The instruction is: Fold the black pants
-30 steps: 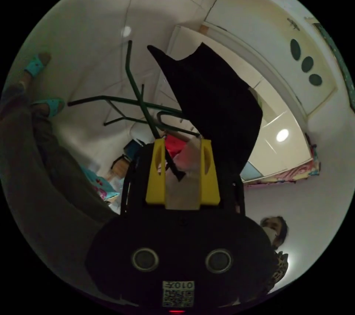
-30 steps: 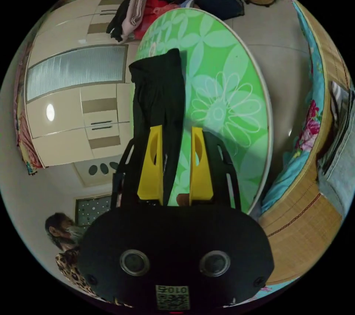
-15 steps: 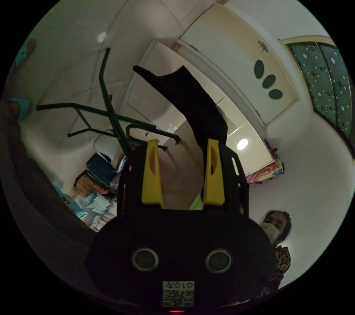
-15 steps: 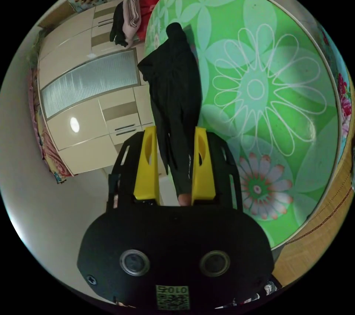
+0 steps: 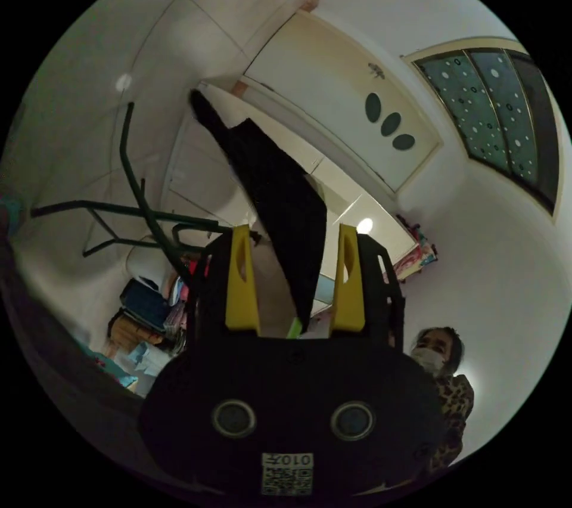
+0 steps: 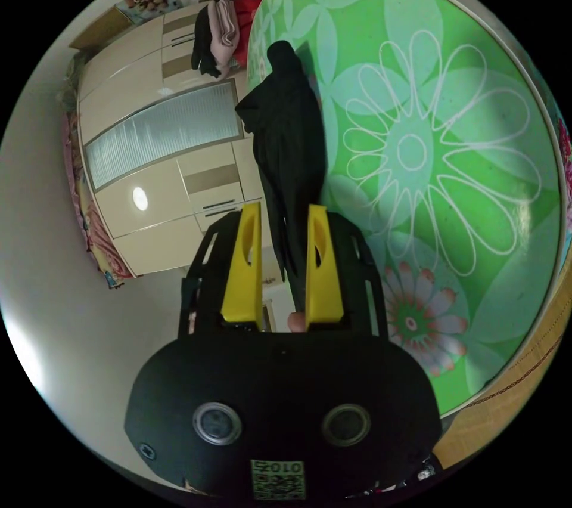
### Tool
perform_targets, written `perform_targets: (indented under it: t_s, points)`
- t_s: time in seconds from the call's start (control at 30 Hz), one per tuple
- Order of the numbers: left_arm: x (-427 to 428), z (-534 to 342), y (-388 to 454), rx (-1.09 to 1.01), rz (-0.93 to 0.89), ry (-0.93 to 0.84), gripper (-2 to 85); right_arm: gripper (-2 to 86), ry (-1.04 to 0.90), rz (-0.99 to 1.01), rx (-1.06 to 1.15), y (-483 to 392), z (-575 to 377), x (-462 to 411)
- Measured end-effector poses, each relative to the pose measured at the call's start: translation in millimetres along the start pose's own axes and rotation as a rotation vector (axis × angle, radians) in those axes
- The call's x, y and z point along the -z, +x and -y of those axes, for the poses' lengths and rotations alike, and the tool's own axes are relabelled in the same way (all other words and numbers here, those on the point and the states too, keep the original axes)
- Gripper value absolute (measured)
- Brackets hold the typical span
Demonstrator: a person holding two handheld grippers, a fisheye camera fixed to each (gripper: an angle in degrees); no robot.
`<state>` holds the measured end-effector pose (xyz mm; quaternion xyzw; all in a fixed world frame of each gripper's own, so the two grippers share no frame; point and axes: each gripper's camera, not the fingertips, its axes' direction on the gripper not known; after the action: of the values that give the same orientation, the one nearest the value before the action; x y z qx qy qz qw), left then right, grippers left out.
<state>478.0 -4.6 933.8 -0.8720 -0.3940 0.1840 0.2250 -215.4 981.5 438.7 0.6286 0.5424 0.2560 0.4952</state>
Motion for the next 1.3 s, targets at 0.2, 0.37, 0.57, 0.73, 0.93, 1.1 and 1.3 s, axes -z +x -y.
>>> perform_targets:
  t_s: [0.2, 0.37, 0.57, 0.73, 0.93, 1.1, 1.3]
  points:
    - [3.0, 4.1, -24.2, 0.050, 0.040, 0.003, 19.7, 11.2, 0.005, -0.001, 0.005, -3.7, -2.4, 4.5]
    - [-4.0, -0.8, -44.6, 0.085, 0.105, -0.001, 19.6, 11.1, 0.013, -0.001, -0.003, -4.8, -6.9, 13.2]
    - [-5.3, -11.7, -66.9, 0.120, 0.132, 0.005, 18.4, 10.5, 0.036, 0.019, -0.012, -2.5, -14.5, 21.6]
    - [-29.4, -9.9, -75.2, 0.099, 0.042, 0.002, 14.8, 10.1, 0.031, 0.019, -0.010, -5.1, -16.1, 16.4]
    - [-38.6, -10.3, -35.8, -0.027, 0.052, 0.035, 2.4, 9.8, 0.019, -0.021, -0.009, -11.7, -12.7, 6.1]
    - [-34.1, -17.1, 4.9, -0.114, 0.081, 0.009, 0.9, 10.3, 0.041, -0.077, 0.032, -18.7, -15.6, 3.6]
    - [-43.9, -31.2, 19.1, -0.164, 0.046, 0.033, 0.3, 10.5, 0.015, -0.160, 0.123, -29.5, -7.7, -8.2]
